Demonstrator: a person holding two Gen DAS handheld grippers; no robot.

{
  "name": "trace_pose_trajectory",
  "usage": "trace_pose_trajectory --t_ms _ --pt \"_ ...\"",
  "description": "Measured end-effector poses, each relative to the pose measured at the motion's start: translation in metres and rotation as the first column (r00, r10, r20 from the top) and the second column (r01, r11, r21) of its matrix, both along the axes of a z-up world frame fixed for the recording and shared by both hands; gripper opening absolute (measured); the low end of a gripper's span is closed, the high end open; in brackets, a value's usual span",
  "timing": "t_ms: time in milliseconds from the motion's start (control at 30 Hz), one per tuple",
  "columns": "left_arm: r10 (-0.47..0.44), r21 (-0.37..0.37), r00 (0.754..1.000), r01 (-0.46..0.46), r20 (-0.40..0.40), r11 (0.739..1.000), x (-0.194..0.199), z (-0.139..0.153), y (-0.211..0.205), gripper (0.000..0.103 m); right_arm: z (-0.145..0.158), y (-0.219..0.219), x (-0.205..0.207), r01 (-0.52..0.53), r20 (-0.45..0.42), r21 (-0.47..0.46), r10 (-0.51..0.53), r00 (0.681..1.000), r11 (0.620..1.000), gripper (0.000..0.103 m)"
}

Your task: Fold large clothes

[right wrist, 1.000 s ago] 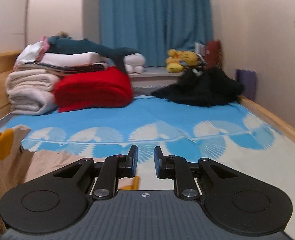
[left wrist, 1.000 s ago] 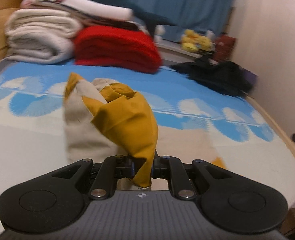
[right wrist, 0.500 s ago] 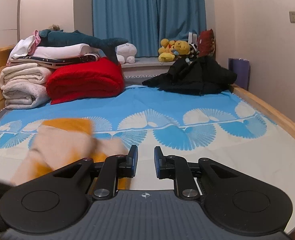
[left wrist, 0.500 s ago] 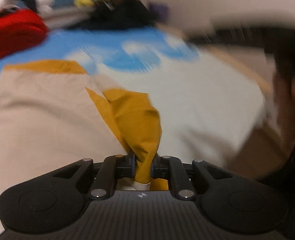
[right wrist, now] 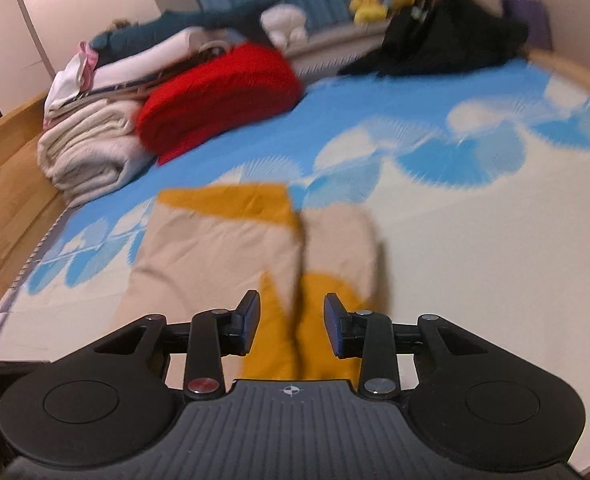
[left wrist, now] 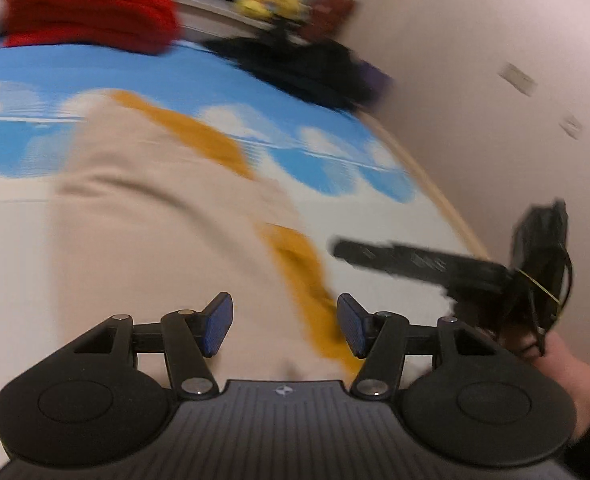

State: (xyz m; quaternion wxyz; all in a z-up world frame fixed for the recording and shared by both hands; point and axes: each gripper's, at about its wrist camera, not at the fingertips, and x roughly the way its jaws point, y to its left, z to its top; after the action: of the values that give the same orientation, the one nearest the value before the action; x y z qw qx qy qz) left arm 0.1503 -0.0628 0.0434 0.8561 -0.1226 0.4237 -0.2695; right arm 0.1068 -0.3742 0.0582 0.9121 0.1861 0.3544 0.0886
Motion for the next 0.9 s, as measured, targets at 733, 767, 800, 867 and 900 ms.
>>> trace_pose_trajectory --t_ms 733,767,800,867,900 --pt "0.152 0.281 0.988 -0.138 -0.031 0.95 0.01 -0.017 0.037 0.064 -0.014 -0.03 -0.011 0.085 -0.164 -0.025 -0.088 0.983 0.996 0.0" --pt "0.142 0.282 0.989 -0.128 -0.03 0.951 0.01 -0.018 0.036 0.064 -0.018 -0.029 -0.009 0.077 -0.193 -0.05 -0.085 0.977 0.996 0.0" --pt "0.128 0.282 0.991 -0.114 -0.032 0.953 0.01 -0.019 0.034 0.064 -0.02 -0.027 -0.007 0.064 -0.202 -0.071 -0.078 0.976 0.995 0.0" --pt "0.084 0.266 0.995 -0.068 -0.05 0.962 0.007 -0.021 0.031 0.064 -0.018 -0.022 -0.008 0.045 -0.194 -0.093 -0.062 0.979 0.995 0.0" --pt "0.046 0.271 0.997 -0.027 -0.063 0.962 0.005 -0.025 0.027 0.064 -0.017 -0.019 -0.008 0.039 -0.191 -0.098 -0.057 0.98 0.994 0.0"
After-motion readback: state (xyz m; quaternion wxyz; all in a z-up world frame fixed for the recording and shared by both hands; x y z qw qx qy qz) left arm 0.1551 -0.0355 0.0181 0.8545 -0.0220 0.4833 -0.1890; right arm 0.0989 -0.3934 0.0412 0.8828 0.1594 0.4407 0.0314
